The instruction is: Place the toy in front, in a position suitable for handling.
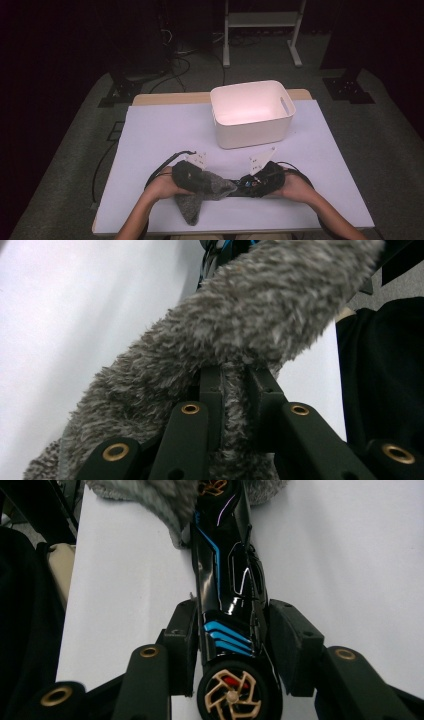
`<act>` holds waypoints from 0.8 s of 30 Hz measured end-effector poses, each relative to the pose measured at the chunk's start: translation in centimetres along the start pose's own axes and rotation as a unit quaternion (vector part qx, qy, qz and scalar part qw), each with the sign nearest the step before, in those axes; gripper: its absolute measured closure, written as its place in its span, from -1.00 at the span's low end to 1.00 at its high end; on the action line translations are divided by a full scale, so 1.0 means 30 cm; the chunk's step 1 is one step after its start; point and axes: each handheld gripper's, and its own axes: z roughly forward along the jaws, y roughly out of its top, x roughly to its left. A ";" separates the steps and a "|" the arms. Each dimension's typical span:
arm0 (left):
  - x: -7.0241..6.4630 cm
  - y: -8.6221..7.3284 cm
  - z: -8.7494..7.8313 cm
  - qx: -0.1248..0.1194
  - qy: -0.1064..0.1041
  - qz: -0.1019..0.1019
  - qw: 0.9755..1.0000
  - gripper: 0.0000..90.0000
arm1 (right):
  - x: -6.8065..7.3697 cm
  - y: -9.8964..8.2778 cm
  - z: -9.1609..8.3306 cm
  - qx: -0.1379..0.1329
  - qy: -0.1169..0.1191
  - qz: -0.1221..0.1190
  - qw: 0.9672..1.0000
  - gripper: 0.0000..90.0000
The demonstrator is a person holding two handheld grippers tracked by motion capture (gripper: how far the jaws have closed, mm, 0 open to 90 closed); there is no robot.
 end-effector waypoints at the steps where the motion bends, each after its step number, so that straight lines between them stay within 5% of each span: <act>1: -0.001 0.003 -0.001 0.001 0.002 0.002 1.000 0.78 | 0.000 0.006 0.003 0.003 0.000 -0.003 1.000 0.21; 8: 0.002 0.021 0.008 0.001 -0.008 0.011 1.000 0.78 | -0.006 0.059 0.041 0.014 0.005 -0.018 1.000 0.17; 15: 0.007 -0.006 0.018 -0.012 -0.017 0.002 1.000 0.78 | -0.008 0.070 0.049 0.031 0.014 -0.023 0.999 0.17; 20: 0.001 -0.010 0.016 -0.016 -0.017 -0.002 1.000 0.78 | 0.004 0.095 0.063 0.052 0.008 -0.052 0.997 0.21; 24: 0.018 -0.018 0.007 -0.028 -0.024 -0.009 0.999 0.78 | 0.001 0.092 0.063 0.045 0.010 -0.048 0.998 0.23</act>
